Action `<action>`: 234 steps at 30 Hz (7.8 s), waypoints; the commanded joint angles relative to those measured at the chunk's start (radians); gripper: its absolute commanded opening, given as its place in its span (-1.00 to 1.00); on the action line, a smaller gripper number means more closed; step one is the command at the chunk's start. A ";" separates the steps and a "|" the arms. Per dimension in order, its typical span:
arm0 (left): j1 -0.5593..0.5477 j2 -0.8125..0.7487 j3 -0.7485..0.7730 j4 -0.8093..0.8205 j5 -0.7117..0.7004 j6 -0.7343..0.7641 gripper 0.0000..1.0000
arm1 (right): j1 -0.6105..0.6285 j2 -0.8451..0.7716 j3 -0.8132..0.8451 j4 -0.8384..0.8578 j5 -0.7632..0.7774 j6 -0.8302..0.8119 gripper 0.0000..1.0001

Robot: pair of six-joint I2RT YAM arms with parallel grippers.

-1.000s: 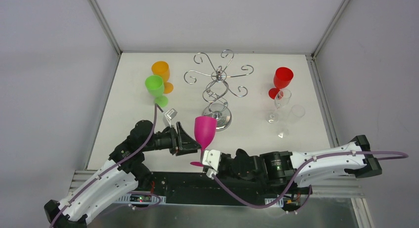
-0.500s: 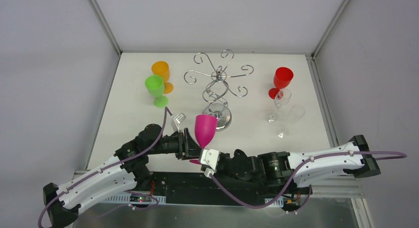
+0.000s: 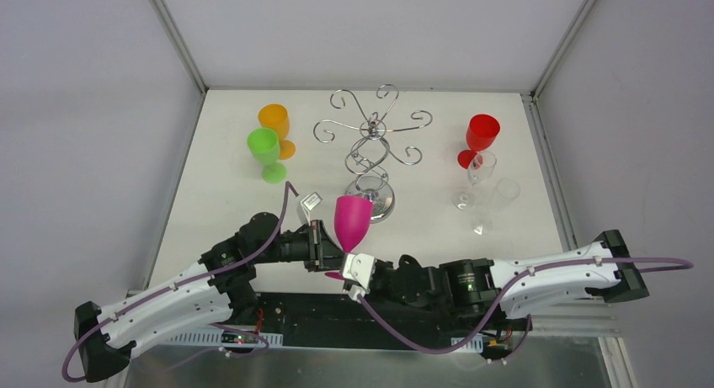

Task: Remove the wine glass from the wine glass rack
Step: Place the wine glass at the center of the board.

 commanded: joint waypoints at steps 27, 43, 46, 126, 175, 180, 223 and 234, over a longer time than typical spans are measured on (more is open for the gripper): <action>-0.010 -0.020 0.036 -0.045 0.178 0.225 -1.00 | -0.008 -0.305 0.119 -0.302 0.089 0.300 -0.05; -0.010 -0.031 0.099 -0.083 0.451 0.397 -1.00 | -0.354 -0.231 0.356 -0.530 -0.276 0.598 0.02; -0.010 -0.049 0.103 -0.087 0.481 0.423 -1.00 | -0.414 -0.236 0.365 -0.530 -0.387 0.627 0.03; -0.011 -0.126 0.140 -0.198 0.410 0.532 0.00 | -0.571 -0.145 0.295 -0.467 -0.969 0.688 -1.00; -0.010 -0.137 0.266 -0.562 0.020 0.718 0.57 | -1.134 0.072 0.299 -0.791 -0.274 0.504 -1.00; -0.010 -0.147 0.269 -0.574 -0.009 0.721 0.60 | -1.138 0.101 0.298 -0.775 -0.264 0.502 -1.00; -0.010 -0.134 0.269 -0.589 -0.063 0.715 0.64 | -1.135 -0.005 0.336 -0.794 -0.128 0.510 -0.01; -0.011 -0.113 0.272 -0.590 -0.092 0.719 0.69 | -1.136 -0.149 0.304 -0.800 -0.173 0.510 0.45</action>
